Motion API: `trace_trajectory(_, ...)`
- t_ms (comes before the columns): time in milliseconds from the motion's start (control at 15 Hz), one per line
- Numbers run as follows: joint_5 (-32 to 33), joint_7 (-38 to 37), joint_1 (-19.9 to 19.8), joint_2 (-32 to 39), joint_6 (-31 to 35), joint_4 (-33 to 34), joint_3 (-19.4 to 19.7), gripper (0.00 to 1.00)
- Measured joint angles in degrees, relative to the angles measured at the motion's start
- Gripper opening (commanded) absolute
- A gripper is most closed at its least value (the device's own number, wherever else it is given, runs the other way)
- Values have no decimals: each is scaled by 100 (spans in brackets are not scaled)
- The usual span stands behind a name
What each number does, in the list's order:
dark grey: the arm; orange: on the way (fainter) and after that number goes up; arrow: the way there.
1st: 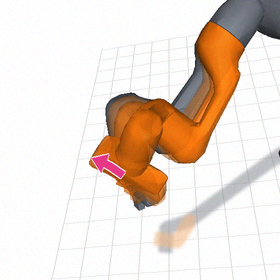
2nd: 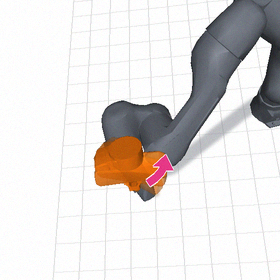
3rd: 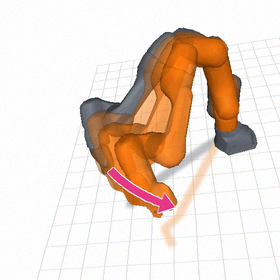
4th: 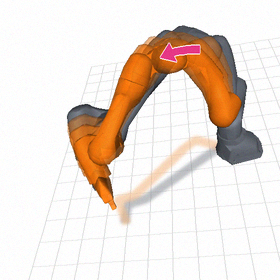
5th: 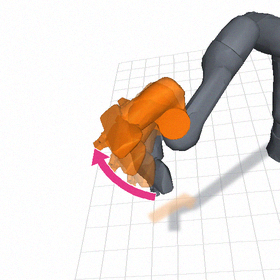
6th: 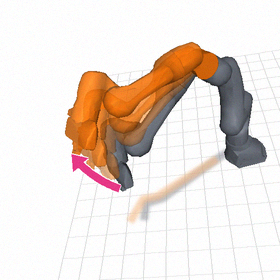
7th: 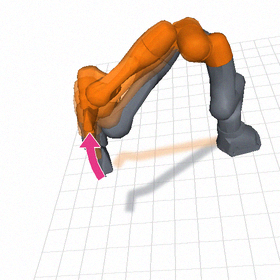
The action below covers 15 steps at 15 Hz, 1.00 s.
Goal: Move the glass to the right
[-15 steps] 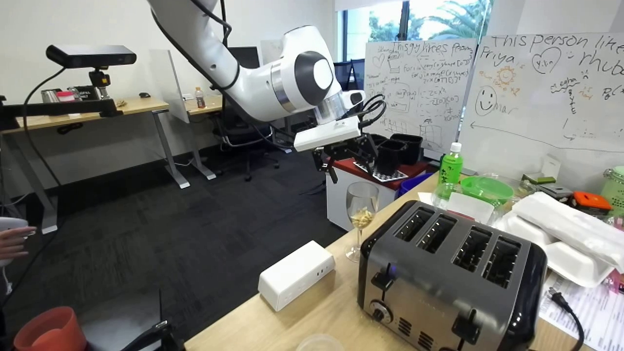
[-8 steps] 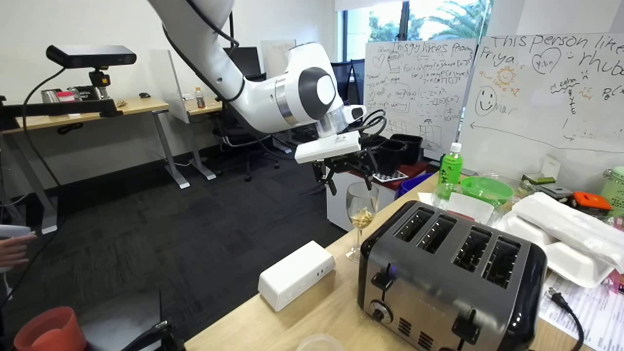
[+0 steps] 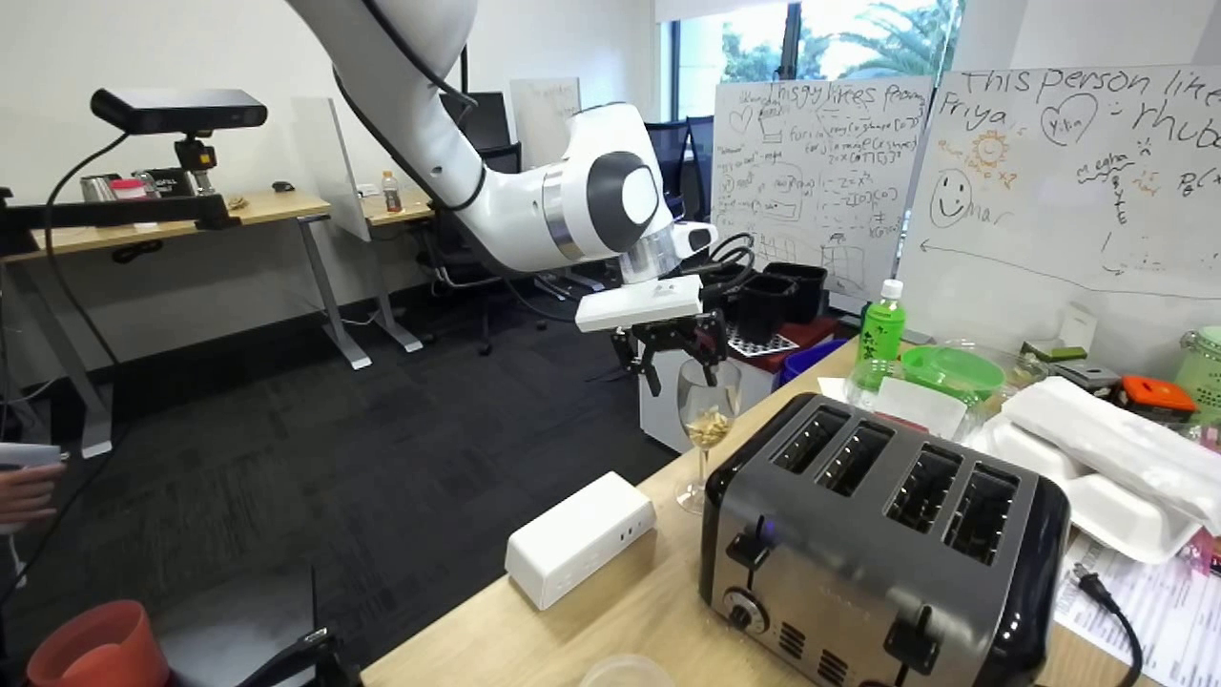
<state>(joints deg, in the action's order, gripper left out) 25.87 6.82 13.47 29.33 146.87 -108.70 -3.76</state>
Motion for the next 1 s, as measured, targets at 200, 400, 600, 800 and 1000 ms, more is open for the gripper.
trace_trajectory(200,-137,1,0,1,0,4,-9,30)
trace_trajectory(400,-345,1,-5,2,0,17,-10,8)
trace_trajectory(600,-463,1,-20,5,7,33,-9,0)
trace_trajectory(800,-628,0,-27,4,94,45,-20,2)
trace_trajectory(1000,-748,0,-40,-74,348,50,-28,2)
